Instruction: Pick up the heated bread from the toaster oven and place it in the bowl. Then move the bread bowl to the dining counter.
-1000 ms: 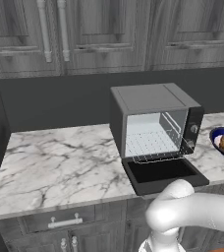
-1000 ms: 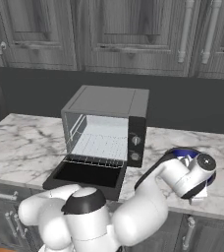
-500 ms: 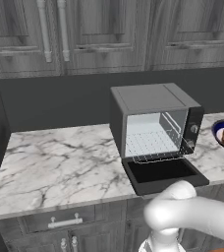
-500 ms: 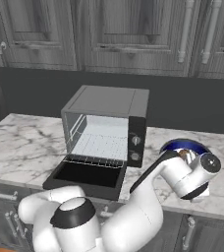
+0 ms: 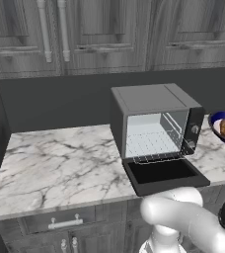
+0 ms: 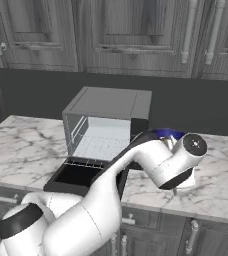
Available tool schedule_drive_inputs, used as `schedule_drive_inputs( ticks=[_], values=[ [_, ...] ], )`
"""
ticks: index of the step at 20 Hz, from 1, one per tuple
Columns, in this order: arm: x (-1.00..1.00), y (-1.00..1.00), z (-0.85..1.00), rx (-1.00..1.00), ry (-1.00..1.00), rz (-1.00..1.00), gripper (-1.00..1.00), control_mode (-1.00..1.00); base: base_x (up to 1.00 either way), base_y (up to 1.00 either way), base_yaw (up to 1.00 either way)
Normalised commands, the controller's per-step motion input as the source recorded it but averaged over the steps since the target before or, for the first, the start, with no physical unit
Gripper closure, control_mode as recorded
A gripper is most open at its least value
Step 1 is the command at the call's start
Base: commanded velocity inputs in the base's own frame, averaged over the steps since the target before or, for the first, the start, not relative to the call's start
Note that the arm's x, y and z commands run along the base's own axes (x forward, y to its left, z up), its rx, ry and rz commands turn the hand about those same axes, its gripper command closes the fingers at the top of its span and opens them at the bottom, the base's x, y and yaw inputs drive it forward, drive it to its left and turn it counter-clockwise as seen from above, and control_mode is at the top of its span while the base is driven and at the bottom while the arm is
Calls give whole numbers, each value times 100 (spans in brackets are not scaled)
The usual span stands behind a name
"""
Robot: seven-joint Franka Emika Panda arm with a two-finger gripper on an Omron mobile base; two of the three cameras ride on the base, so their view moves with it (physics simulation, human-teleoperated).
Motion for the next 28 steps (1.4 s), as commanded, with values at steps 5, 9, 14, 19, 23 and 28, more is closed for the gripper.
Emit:
schedule_drive_inputs(
  ticks=[5,9,14,19,23,28],
  values=[
    [3,100,93,-4,-3,30,100,-100,0,0,0],
    [6,100,61,-5,-19,23,100,-100,0,0,0],
    [17,100,12,-4,-18,24,100,-100,0,0,0],
    [2,57,0,0,-7,17,100,100,-30,25,24],
    [0,0,0,0,0,0,100,100,-100,31,77],
    [0,0,0,0,0,0,100,100,-87,9,87]
  ],
)
